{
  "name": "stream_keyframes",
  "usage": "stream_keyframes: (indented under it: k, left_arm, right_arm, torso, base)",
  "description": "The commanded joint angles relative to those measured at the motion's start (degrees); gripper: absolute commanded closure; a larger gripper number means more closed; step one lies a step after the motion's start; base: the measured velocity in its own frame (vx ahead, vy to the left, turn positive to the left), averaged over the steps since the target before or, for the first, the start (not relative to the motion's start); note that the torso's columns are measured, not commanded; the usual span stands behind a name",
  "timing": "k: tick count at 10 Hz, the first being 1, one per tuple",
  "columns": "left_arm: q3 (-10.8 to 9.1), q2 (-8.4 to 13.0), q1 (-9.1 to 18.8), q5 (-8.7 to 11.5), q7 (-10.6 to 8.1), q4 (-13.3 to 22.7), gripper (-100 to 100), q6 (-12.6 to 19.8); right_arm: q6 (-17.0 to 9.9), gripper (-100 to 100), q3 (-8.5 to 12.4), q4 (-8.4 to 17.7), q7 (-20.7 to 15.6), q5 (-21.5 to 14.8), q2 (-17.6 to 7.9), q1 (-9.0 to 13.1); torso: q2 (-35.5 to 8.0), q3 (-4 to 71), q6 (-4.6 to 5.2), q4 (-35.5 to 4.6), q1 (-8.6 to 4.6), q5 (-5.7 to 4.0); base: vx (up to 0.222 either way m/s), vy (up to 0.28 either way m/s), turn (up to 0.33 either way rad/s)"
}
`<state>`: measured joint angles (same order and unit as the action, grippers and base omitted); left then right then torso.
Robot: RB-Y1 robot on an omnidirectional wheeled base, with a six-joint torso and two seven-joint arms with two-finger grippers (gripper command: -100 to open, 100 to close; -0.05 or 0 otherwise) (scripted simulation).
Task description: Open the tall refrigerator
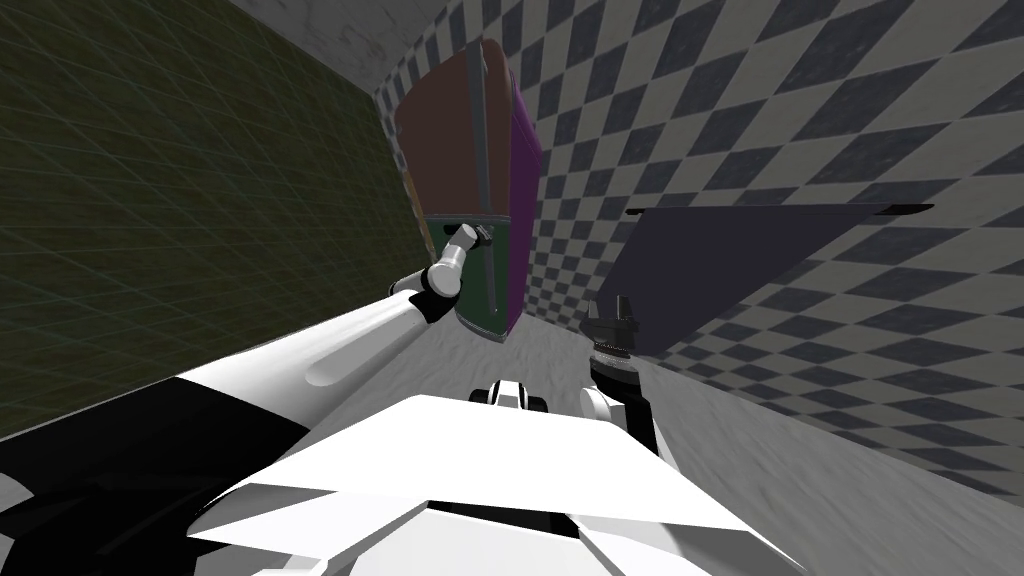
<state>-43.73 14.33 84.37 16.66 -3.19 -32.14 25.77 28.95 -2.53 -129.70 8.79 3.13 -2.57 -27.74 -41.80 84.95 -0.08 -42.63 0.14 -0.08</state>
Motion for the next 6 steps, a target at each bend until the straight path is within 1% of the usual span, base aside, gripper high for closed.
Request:
stream_keyframes:
  k: [1, 2, 3, 4, 5, 6]
  left_arm:
    - [-0.12, -0.4, -0.2, -0.9, -0.67, -3.4, 100, 0.3]
    - [-2.78, -0.8, 0.5, -2.4, 0.76, -2.7, 100, -0.2]
    - [-2.78, -0.8, 0.5, -2.4, 0.76, -2.7, 100, -0.2]
    - [-5.31, -1.3, 1.3, -3.9, 2.19, -1.9, 100, -0.7]
    - [-6.85, -1.8, 2.0, -5.4, 3.62, -1.1, 100, -1.2]
    - [-8.11, -1.8, 2.0, -5.4, 3.62, -1.1, 100, -1.2]
  right_arm:
    - [0.0, 0, 0.0, 0.0, 0.0, 0.0, 0.0, 0.0]
    - [0.0, 0, 0.0, 0.0, 0.0, 0.0, 0.0, 0.0]
    - [0.0, 0, 0.0, 0.0, 0.0, 0.0, 0.0, 0.0]
    - [0.0, 0, 0.0, 0.0, 0.0, 0.0, 0.0, 0.0]
    - [0.0, 0, 0.0, 0.0, 0.0, 0.0, 0.0, 0.0]
    - [0.0, 0, 0.0, 0.0, 0.0, 0.0, 0.0, 0.0]
  torso:
    - [0.0, 0.0, -0.01, 0.1, 0.05, 0.04]
    - [0.0, 0.0, 0.01, 0.1, 0.08, 0.04]
    - [-0.1, 0.0, 0.09, 0.0, 0.07, 0.01]
    - [-0.1, -0.1, 0.04, 0.0, 0.03, 0.02]
    - [-0.1, -0.1, 0.02, 0.1, 0.07, 0.05]
    - [-0.2, -0.2, 0.08, 0.1, 0.04, 0.05]
  base:
    - [0.008, 0.003, 0.003]
    - [-0.020, 0.017, -0.037]
    - [-0.023, 0.021, -0.043]
    - [-0.032, 0.031, -0.056]
    - [-0.040, 0.049, -0.067]
    - [-0.017, 0.042, -0.034]
